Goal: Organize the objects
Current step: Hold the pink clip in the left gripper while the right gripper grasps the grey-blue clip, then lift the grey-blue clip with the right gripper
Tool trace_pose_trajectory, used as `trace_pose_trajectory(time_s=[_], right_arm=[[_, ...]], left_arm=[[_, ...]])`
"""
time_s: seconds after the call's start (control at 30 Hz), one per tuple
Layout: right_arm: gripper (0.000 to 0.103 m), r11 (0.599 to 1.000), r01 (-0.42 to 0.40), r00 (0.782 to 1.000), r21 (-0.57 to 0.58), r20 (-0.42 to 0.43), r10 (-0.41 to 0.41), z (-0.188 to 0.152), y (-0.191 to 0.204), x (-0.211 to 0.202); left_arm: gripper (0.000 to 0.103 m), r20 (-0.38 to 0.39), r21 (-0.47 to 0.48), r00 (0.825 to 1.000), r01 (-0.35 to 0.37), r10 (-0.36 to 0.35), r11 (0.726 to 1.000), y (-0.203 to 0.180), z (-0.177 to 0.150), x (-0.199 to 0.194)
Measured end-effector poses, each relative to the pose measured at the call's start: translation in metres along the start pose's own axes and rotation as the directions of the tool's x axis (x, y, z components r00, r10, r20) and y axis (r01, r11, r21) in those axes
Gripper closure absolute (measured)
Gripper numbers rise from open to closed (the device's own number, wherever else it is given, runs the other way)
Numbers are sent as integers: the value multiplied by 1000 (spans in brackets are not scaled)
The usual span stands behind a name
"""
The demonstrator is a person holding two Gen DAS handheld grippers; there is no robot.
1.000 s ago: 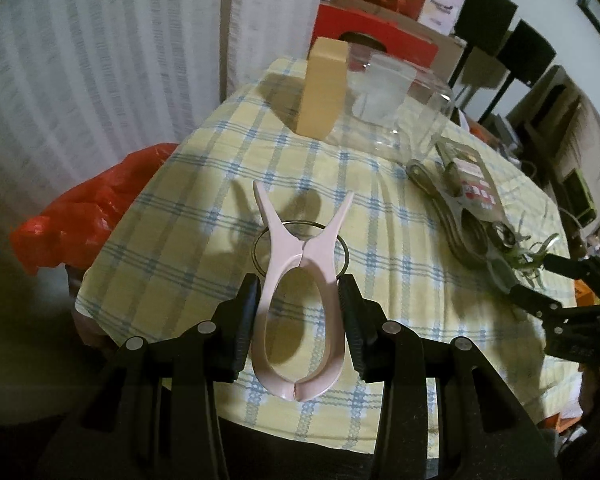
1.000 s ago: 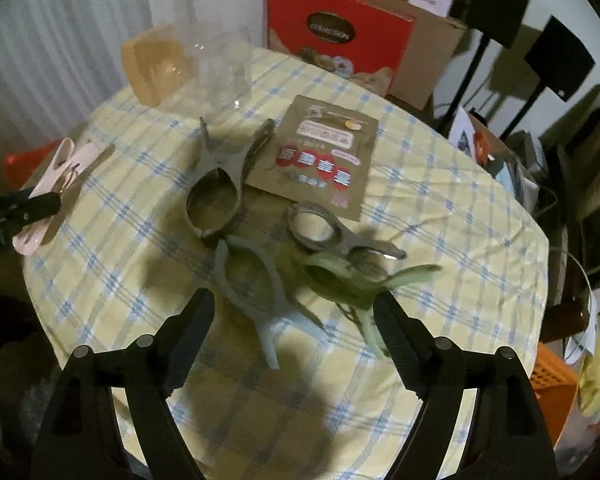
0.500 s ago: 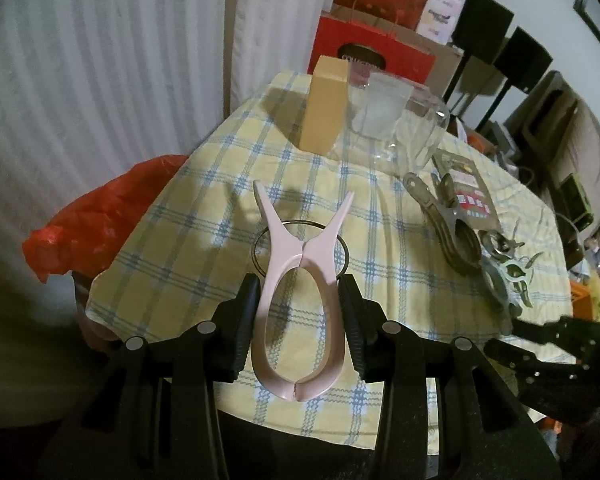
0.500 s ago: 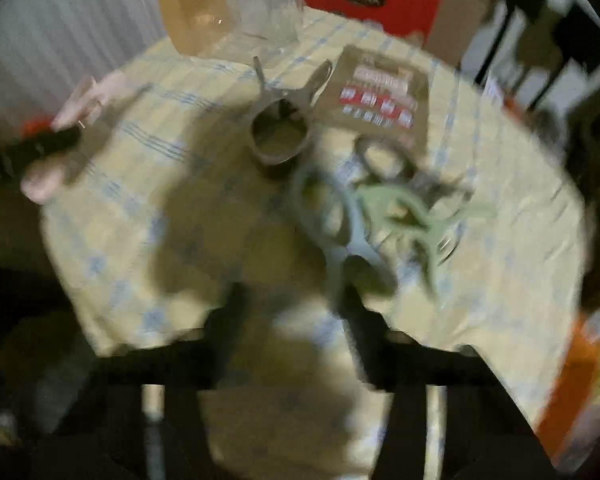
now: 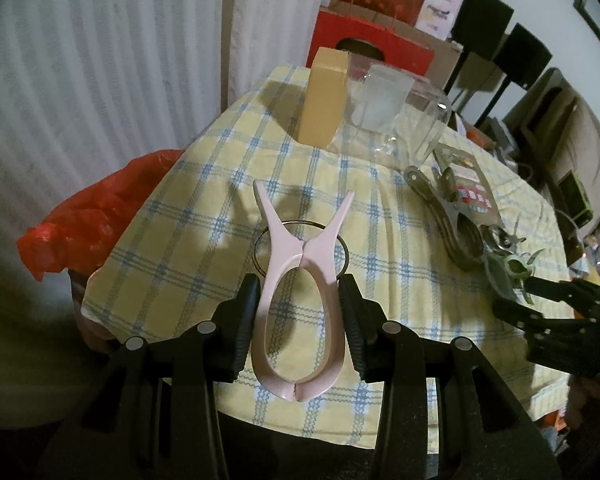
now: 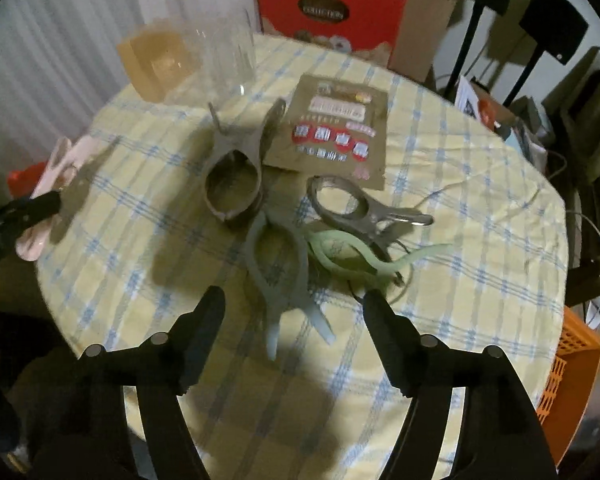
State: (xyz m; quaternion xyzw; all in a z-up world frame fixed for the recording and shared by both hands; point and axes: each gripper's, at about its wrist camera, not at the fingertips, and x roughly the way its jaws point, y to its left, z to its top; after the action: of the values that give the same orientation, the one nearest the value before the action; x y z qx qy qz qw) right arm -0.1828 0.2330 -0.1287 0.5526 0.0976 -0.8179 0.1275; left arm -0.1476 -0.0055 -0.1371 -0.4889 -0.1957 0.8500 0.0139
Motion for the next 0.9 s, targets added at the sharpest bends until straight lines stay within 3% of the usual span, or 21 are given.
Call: trace_pose_trajectory(time_s=[0.07,0.17,0.23,0.27,0.57,0.7,0.8,0.9], right_arm=[[28,1000,-5,1000,5,-6,5,1,0,7],[31,998,52,999,-22,5,-52,-1,6,10],[55,998,55,998,-40,13,-54,-3,11,8],[59,1000,10,1000,-27,8,-10,-5,11,7],[60,998,3,998,63,67,-7,-32,14,-12],[60,990,-40,989,136,150,19,-42,13,-45],[60,987,-27,981,159,194,-4,-52,13,-68],[60,989,1,970,147,242,-37,-69,17,-96]], left_arm=[[65,-6,-7,1000,18,-18,1000,2,0,1],[65,-2,-2,1000,1,-1,1000,2,1,2],[65,-4,-3,1000,9,-9,1000,1,1,2],[65,-4,-1,1000,11,-11,1000,1,1,1],[65,3,43,1000,26,-26,999,-3,-2,-14],[65,2,76,1000,-12,12,997,-2,-10,-21],[65,5,123,999,35,-36,992,-3,-17,-29],[66,44,181,999,-12,4,983,-8,-27,-46]])
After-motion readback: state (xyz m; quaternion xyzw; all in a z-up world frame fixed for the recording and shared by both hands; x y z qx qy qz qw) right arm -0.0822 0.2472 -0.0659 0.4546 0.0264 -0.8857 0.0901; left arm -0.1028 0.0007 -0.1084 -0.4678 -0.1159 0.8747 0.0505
